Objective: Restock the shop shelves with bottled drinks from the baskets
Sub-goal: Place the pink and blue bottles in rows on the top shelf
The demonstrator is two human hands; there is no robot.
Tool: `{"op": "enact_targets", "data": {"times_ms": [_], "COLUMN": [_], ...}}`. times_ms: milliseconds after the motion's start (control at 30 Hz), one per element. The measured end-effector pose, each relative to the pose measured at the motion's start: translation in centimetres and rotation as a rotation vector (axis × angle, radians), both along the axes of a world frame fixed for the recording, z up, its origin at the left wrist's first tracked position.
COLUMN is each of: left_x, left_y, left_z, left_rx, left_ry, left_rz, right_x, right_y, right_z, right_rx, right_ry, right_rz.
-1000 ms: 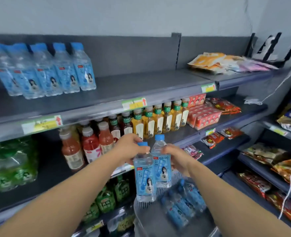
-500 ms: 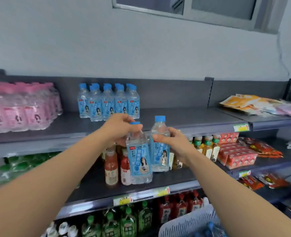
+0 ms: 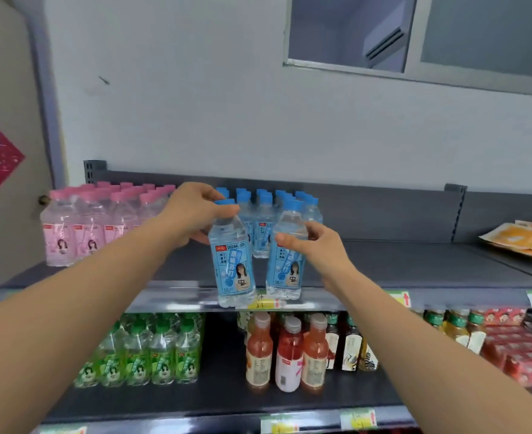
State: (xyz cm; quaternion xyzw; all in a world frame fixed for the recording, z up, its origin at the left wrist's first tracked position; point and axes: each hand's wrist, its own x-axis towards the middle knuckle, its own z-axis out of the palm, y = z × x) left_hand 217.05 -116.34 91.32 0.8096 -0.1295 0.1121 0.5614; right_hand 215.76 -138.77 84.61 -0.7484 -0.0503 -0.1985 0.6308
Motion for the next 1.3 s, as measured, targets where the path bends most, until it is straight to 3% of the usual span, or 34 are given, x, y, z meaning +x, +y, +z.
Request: {"op": "enact_targets", "data": {"times_ms": [567, 733, 900, 1300], "left_x": [8.2, 9.5, 9.8, 10.4], "left_y": [6.3, 7.8, 8.9, 10.5], "left_z": [0.6, 0.9, 0.8, 0.0], "left_rx": [0.070, 0.075, 0.090, 0.110], "left_ry": [-0.041, -0.036, -0.036, -0.058], "left_rz": [0.067, 0.072, 0.071, 0.057], "right_x": [11.6, 14.3, 16.5, 19.3], "right_y": [8.2, 10.5, 12.5, 14.5], "right_z": [0.2, 0.6, 1.4, 3.0], "right_rx": [-0.120, -0.282, -0.585, -0.821], "right_ry": [0.038, 0.021, -0.009, 0.102], "right_rz": [-0.024, -0.078, -0.206, -0.271]}}
